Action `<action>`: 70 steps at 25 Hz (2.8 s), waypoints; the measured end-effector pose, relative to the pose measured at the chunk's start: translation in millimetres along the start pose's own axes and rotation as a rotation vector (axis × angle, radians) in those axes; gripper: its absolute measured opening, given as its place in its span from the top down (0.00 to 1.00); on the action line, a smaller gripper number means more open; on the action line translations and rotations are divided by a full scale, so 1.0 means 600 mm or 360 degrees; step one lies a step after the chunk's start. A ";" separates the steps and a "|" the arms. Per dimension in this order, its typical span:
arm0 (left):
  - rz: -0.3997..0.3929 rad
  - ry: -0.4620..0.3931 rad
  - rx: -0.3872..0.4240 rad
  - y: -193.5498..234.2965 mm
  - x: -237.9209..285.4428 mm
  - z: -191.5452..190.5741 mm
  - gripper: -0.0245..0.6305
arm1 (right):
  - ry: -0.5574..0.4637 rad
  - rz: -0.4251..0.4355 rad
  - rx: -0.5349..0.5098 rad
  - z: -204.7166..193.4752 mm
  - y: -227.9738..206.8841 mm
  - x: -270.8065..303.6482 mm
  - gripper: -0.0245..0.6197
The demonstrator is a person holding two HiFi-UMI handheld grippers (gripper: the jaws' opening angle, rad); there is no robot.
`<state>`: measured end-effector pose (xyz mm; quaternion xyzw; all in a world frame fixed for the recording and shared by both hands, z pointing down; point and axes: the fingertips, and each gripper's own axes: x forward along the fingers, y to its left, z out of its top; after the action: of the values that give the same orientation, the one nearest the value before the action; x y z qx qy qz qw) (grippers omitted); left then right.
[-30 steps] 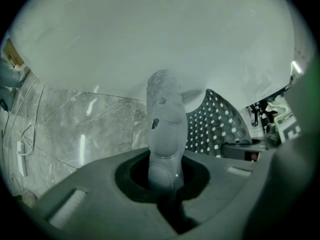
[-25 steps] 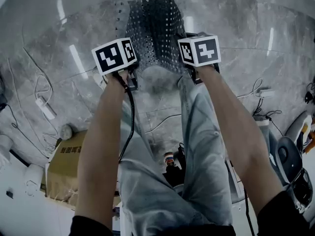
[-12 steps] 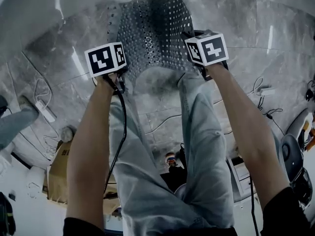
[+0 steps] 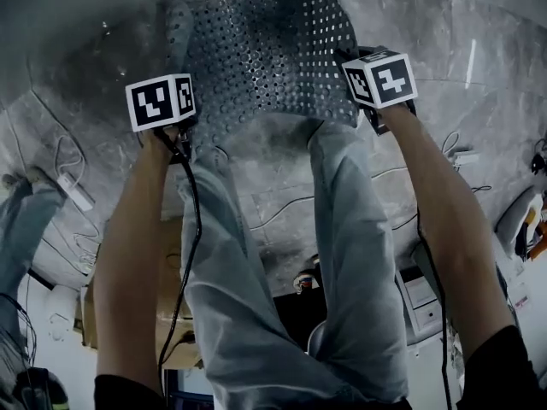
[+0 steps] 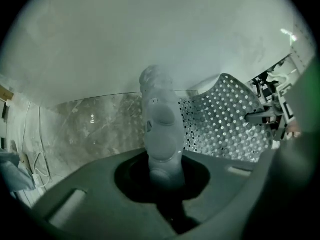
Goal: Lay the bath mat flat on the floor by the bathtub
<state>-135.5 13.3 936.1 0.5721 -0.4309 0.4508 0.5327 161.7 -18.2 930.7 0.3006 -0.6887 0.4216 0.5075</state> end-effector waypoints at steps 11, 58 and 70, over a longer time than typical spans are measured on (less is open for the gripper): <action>0.0050 0.0128 0.0032 0.054 0.031 -0.003 0.92 | 0.0085 0.0026 0.0019 -0.016 -0.049 0.019 0.93; 0.0209 0.0282 -0.0192 0.220 0.250 -0.072 0.88 | 0.0290 -0.0315 0.0060 -0.126 -0.222 0.199 0.92; 0.0111 0.0199 -0.0198 0.222 0.255 -0.075 0.86 | 0.0276 -0.0357 0.0222 -0.138 -0.248 0.224 0.86</action>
<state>-234.0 48.0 1115.7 0.4935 -0.4435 0.4763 0.5770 283.1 -11.7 1110.2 0.3726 -0.5734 0.4335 0.5869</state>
